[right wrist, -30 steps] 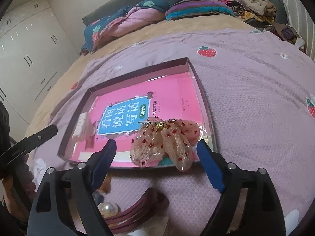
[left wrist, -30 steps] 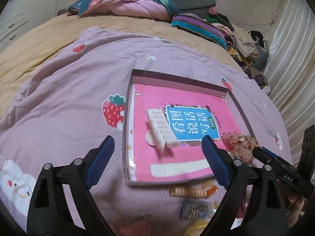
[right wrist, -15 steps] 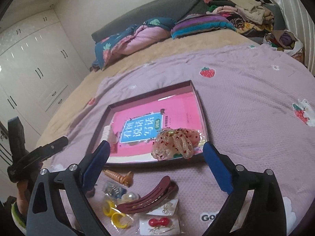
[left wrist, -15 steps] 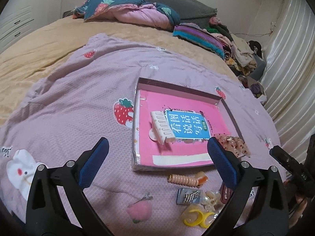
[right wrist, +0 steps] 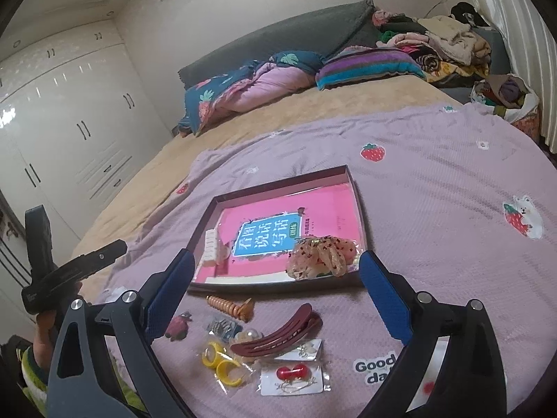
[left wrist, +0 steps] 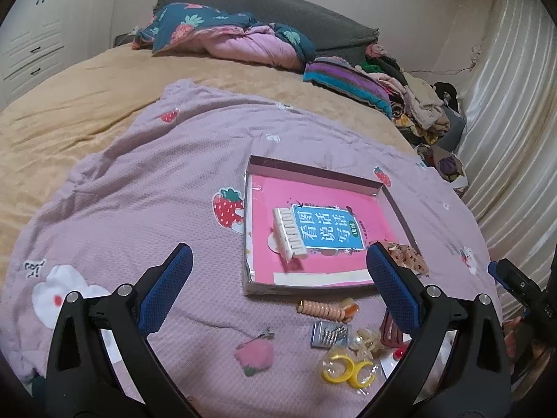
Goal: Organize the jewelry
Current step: 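Withdraw both open tools from the tray back toward the accessories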
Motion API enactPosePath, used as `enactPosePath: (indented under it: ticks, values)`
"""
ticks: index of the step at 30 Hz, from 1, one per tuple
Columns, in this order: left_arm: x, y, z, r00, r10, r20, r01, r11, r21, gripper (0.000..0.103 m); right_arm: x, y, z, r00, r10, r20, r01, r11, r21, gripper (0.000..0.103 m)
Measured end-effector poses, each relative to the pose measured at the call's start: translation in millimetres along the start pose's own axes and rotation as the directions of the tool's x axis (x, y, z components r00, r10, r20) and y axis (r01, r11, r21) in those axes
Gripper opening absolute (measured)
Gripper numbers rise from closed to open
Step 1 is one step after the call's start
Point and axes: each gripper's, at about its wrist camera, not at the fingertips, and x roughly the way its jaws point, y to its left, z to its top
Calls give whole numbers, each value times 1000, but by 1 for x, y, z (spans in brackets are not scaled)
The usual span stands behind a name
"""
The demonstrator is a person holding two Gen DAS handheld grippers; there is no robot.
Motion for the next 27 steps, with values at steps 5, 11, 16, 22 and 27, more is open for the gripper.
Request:
enactPosePath:
  ticks: [5, 11, 16, 22, 27]
  values:
    - [-12, 1, -3, 1000, -5, 12, 5, 1000, 3, 93, -12, 6, -5, 1000, 11, 5, -11, 1000, -16, 95]
    - [-21, -2, -11, 1000, -10, 8, 9, 1000, 22, 93, -20, 13, -14, 1000, 18, -6, -18, 999, -46, 95]
    - [-23, -8, -24, 1000, -12, -13, 12, 998, 55, 93, -22, 15, -25, 999, 17, -31, -19, 998, -59, 95]
    - [-19, -19, -44, 998, -17, -55, 23, 994, 111, 93, -22, 16, -36, 998, 8, -55, -12, 997, -72, 95]
    - [-13, -28, -59, 996, -17, -89, 31, 988, 151, 93, -23, 17, -47, 997, 9, -82, -16, 996, -84, 95]
